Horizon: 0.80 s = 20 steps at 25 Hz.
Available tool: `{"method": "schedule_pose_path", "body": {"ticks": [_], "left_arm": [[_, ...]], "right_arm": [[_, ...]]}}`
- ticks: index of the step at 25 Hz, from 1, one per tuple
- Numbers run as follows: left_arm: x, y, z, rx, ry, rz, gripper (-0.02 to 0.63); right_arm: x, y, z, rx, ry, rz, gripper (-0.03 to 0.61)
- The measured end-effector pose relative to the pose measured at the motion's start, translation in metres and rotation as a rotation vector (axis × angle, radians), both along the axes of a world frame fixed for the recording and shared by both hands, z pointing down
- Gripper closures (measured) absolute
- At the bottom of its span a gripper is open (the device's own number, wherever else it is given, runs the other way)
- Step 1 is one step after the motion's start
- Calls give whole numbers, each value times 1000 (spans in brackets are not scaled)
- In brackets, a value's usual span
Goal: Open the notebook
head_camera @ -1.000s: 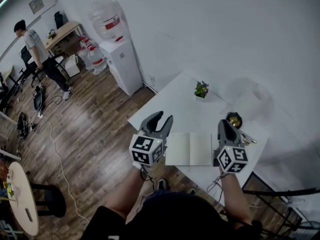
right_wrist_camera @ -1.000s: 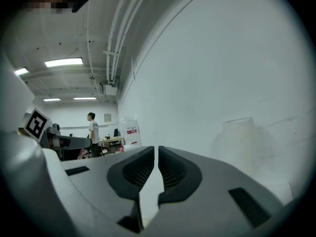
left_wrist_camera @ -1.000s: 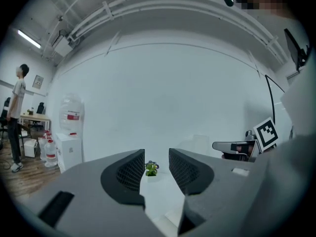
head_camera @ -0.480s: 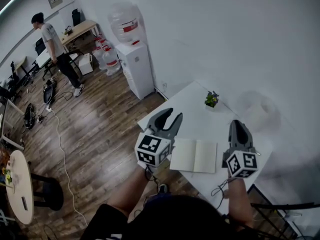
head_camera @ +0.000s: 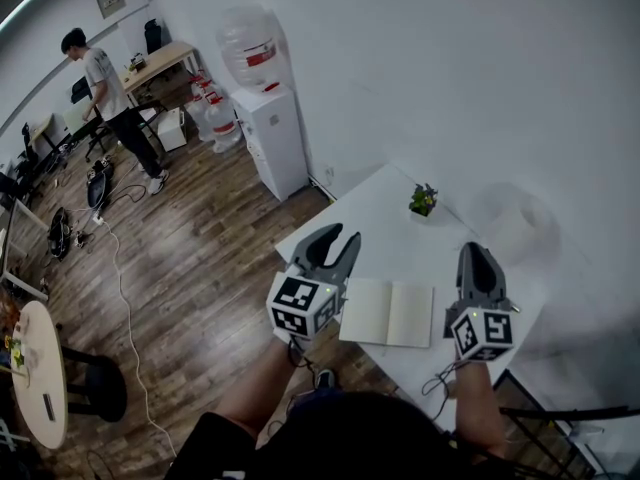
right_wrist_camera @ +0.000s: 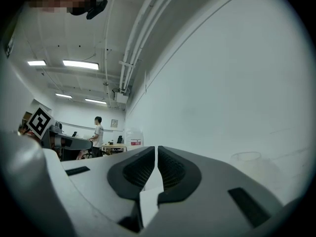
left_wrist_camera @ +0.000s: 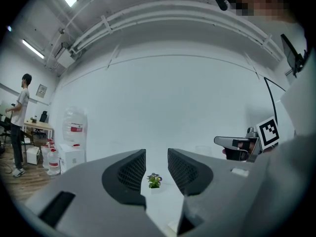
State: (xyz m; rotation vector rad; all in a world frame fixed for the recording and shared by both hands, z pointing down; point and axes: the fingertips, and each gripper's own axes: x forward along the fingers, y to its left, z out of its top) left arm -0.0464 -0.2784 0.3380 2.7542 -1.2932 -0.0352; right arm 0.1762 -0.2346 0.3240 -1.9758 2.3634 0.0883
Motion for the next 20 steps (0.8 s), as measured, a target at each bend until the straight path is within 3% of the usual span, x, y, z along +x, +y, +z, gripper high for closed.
{"method": "schedule_pose_path", "body": {"ticks": [20], "left_arm": [[-1, 6, 4, -22, 13, 6, 480]], "right_arm": [[-2, 4, 3, 1, -10, 6, 563]]}}
